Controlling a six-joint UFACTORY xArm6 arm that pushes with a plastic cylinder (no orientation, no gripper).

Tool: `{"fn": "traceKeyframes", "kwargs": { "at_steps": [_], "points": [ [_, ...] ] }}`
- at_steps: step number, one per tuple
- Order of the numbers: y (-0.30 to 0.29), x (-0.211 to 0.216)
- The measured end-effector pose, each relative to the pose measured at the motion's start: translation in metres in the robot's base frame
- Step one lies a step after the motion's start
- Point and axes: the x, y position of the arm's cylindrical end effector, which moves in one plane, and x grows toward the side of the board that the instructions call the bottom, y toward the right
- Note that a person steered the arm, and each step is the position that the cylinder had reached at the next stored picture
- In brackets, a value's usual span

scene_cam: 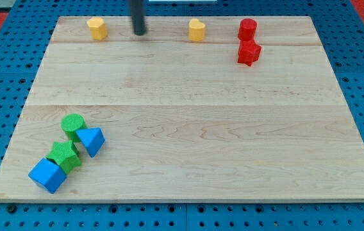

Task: Place the red circle below the yellow hexagon

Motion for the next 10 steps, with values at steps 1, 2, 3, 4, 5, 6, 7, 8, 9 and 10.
{"fn": "traceKeyframes", "kwargs": {
  "at_steps": [1, 2, 3, 4, 5, 6, 7, 8, 9, 10],
  "points": [
    [0.089, 0.022],
    [0.202, 0.029],
    [0.270, 0.013],
    [0.237, -0.017],
    [0.158, -0.018],
    [0.098, -0.015],
    [0.091, -0.016],
    [-0.009, -0.012],
    [-0.047, -0.015],
    [0.058, -0.015]
  ]
}}
